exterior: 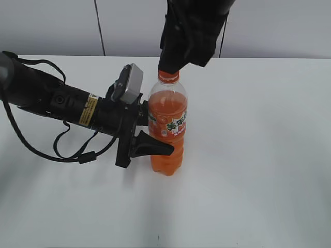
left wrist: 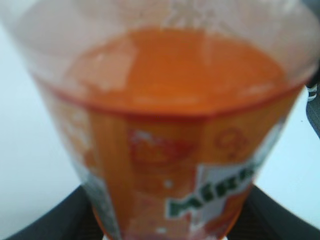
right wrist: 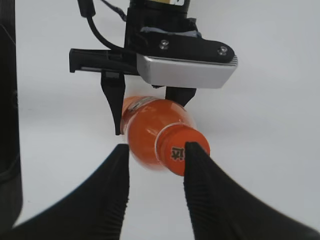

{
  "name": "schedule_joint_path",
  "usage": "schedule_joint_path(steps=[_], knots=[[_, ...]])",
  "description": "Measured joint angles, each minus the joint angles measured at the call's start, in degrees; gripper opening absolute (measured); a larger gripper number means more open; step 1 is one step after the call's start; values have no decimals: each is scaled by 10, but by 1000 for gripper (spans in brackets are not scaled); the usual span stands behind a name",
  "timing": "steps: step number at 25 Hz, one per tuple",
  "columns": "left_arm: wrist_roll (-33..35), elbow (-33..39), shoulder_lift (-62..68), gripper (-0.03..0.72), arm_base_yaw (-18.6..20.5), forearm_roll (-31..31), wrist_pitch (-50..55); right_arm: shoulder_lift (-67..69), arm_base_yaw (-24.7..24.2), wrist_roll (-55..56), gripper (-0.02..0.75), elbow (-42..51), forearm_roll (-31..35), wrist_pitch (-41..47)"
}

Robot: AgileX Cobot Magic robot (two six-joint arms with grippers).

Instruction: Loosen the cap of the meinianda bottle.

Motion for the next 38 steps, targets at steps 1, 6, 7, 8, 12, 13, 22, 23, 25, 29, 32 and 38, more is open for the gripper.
schedule_joint_path(steps=[1,6,7,8,12,13,22,23,25,29,32,38], knots=[[0,0,0,400,0,0,0,-5,0,36,320,0,3,0],[0,0,0,400,0,0,0,-11,0,299,491,0,4,1],[0,0,0,400,0,0,0,-11,0,351,510,0,0,1],[0,0,0,400,0,0,0,-11,0,419,520,0,-10,1],[0,0,0,400,0,0,0,-11,0,585,533,0,-48,1],[0,0,0,400,0,0,0,-11,0,608,533,0,-50,-1],[0,0,0,400,0,0,0,3,0,656,534,0,-53,-24],[0,0,0,400,0,0,0,7,0,656,534,0,-53,-25],[0,0,0,400,0,0,0,18,0,656,534,0,-53,-25],[0,0,0,400,0,0,0,31,0,656,534,0,-53,-25],[0,0,0,400,0,0,0,36,0,656,534,0,-55,-25],[0,0,0,400,0,0,0,41,0,656,519,0,-61,-26]])
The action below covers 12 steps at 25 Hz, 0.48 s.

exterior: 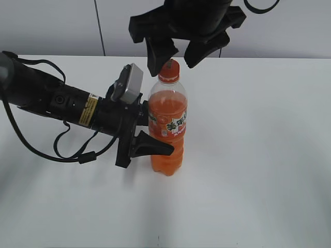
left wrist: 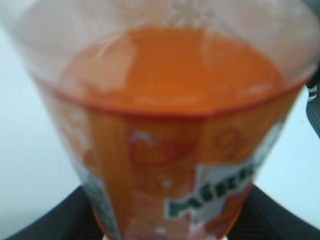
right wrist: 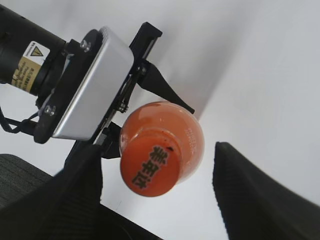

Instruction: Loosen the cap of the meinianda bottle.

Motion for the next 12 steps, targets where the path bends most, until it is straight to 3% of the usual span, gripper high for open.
schedule_joint_path(steps=[7,12], knots=[[0,0,0,400,0,-1,0,0,0,0,303,0,1,-2],[-1,0,0,400,0,-1,1,0,0,0,281,0,2,-3]])
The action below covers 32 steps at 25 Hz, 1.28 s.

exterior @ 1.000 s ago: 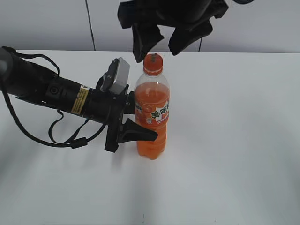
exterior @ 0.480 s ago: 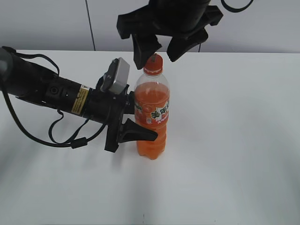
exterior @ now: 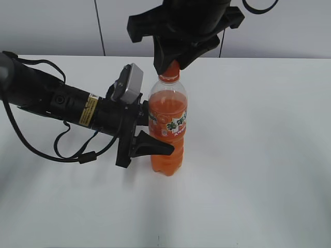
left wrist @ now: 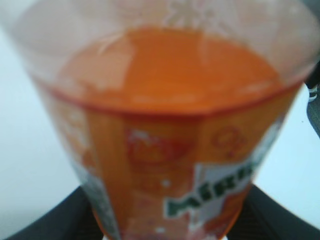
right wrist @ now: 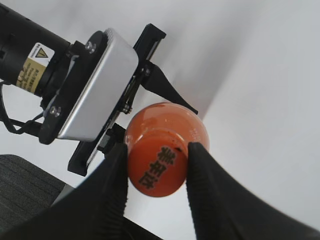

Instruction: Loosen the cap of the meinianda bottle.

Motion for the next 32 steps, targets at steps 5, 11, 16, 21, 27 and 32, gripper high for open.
schedule_joint_path(steps=[5,11,16,21,27,32], knots=[[0,0,0,400,0,-1,0,0,0,-6,269,0,0,0],[1,0,0,400,0,0,0,0,0,-111,269,0,1,11],[2,0,-1,400,0,2,0,0,0,-345,269,-1,6,14],[3,0,-1,400,-1,2,0,-1,0,-640,269,-2,6,16],[3,0,-1,400,-1,3,1,-1,0,-797,269,-2,6,12],[3,0,-1,400,-1,3,1,-1,0,-820,269,-2,5,10]])
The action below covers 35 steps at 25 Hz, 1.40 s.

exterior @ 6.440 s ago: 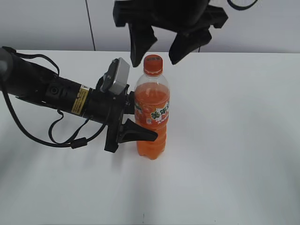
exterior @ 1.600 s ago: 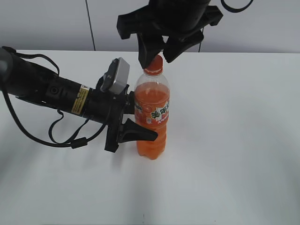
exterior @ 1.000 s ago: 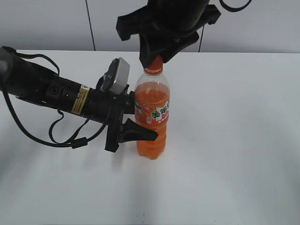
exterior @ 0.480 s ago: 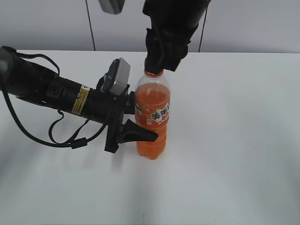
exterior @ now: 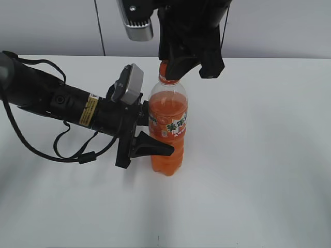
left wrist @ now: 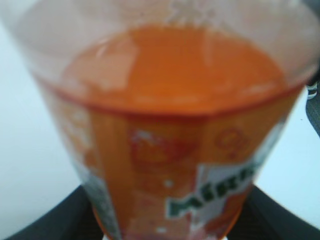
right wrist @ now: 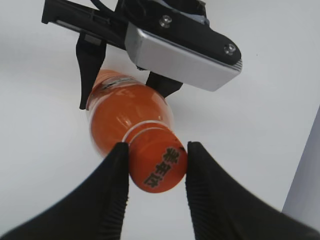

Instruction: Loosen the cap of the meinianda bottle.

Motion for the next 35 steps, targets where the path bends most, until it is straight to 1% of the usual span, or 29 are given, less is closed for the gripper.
schedule_joint_path(steps=[3,5,6,9,11,16,18,19,21,23,25,27,28,29,31,35], knots=[[0,0,0,400,0,0,0,0,0,2,271,0,0,-1],[0,0,0,400,0,0,0,0,0,19,300,0,0,-1],[0,0,0,400,0,0,0,0,0,26,330,1,0,0],[-1,0,0,400,0,-1,0,-1,0,34,486,2,14,6],[-1,0,0,400,0,-1,0,-5,0,35,552,2,24,6],[-1,0,0,400,0,-1,0,-25,0,45,566,2,35,5],[-1,0,0,400,0,-1,0,-32,0,78,566,2,35,5],[-1,0,0,400,0,-1,0,-36,0,105,566,2,35,5],[-1,0,0,400,0,-1,0,-40,0,211,566,2,36,3],[-1,0,0,400,0,-1,0,-41,0,360,566,2,35,-7],[-1,0,0,400,0,-1,0,-41,0,553,566,2,30,-14],[-1,0,0,400,0,-1,0,-41,0,716,566,2,18,-13],[-1,0,0,400,0,-1,0,-41,0,775,566,2,11,-12],[-1,0,0,400,0,-1,0,-41,0,811,566,2,8,-10],[-1,0,0,400,0,-1,0,-39,0,843,566,2,6,-6],[-1,0,0,400,0,-1,0,-18,0,860,566,2,3,15]])
